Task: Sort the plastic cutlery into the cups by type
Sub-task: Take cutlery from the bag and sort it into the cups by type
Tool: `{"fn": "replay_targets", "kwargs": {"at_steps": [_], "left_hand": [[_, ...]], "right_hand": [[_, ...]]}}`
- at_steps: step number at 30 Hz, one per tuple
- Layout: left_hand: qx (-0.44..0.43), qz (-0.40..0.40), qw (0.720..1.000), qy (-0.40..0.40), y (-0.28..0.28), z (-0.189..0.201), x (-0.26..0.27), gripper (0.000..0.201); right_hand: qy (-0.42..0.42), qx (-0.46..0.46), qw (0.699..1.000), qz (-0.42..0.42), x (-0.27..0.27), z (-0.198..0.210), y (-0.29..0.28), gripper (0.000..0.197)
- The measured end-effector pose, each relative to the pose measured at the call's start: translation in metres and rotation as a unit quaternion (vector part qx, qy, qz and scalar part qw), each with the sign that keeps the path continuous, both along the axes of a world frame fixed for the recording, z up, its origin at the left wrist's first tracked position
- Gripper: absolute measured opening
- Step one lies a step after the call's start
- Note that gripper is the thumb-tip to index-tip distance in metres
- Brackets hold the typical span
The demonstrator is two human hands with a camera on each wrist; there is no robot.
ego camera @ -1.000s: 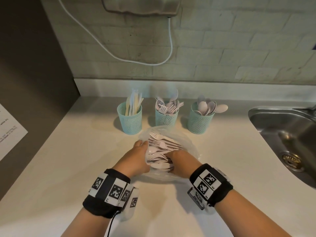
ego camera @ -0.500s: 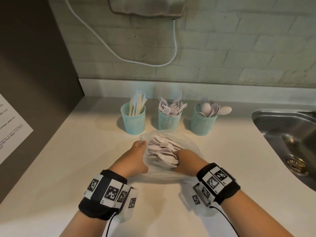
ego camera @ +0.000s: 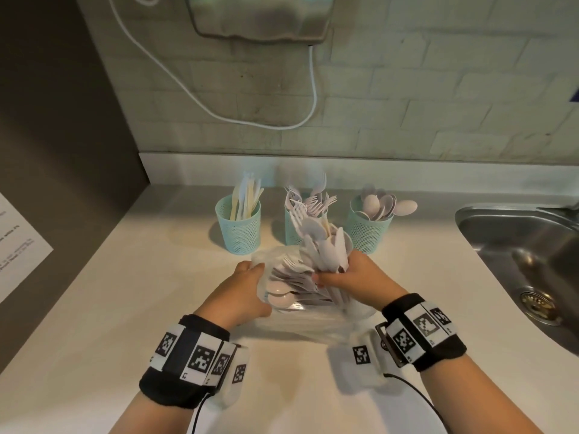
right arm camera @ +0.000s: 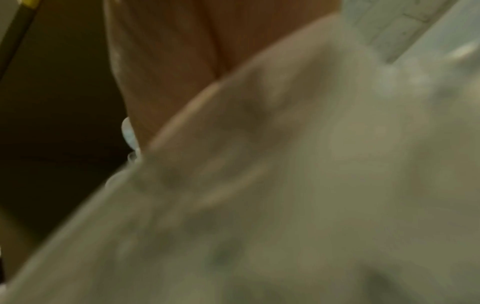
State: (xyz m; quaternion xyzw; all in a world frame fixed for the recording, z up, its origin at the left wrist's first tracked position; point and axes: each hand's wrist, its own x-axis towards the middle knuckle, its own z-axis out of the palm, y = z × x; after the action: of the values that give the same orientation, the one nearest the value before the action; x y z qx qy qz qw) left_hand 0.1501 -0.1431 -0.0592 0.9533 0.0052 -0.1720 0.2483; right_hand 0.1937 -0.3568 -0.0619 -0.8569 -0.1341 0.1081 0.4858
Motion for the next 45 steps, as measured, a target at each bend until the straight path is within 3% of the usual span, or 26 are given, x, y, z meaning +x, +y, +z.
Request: {"fn": "replay_targets", "kwargs": {"at_steps": [4,9,13,17,23,26,29,31,36,41,45], "left_hand": [[-0.010,0.061,0.994,-0.087,-0.001,0.005,0.007,0.078],[-0.205,0.061,0.948,-0.234,-0.007,0.021,0.010,0.043],[-0.352,0.070,0.901,-0.243,-0.022,0.038,0.016,0.016],[-0.387,0.062,0.901,-0.184,-0.038,0.046,0.030,0.006],[-0.394,0.087,0.894,-0.194,-0.050,0.038,0.045,0.016],[-0.433,0.140,0.865,-0.211,-0.050,0.035,0.050,0.017],[-0.518,0.170,0.812,-0.209,-0.048,0.037,0.054,0.015],[-0.536,0.181,0.798,-0.210,-0.050,0.038,0.057,0.016],[-0.545,0.181,0.797,-0.187,-0.057,0.032,0.064,0.016],[-0.517,0.142,0.829,-0.157,-0.061,0.024,0.059,0.018],[-0.474,0.156,0.850,-0.165,-0.069,0.018,0.060,0.045]], "right_hand": [[0.016,0.150,0.988,-0.037,0.004,0.012,0.001,0.020],[0.074,0.326,0.941,-0.050,0.007,0.018,0.001,0.017],[0.112,0.388,0.914,-0.037,0.008,0.015,0.007,0.015],[0.135,0.413,0.901,-0.009,0.012,0.012,0.013,0.021],[0.138,0.426,0.894,0.016,0.014,0.010,0.016,0.021],[0.149,0.410,0.900,-0.018,0.018,0.005,0.012,0.011],[0.149,0.387,0.909,-0.050,0.023,-0.001,0.010,0.005],[0.135,0.367,0.918,-0.064,0.025,-0.003,0.012,0.006],[0.142,0.385,0.911,-0.040,0.027,-0.002,0.018,0.009],[0.167,0.402,0.900,-0.030,0.032,-0.003,0.019,0.012],[0.125,0.363,0.920,-0.076,0.036,-0.008,0.022,0.016]]}}
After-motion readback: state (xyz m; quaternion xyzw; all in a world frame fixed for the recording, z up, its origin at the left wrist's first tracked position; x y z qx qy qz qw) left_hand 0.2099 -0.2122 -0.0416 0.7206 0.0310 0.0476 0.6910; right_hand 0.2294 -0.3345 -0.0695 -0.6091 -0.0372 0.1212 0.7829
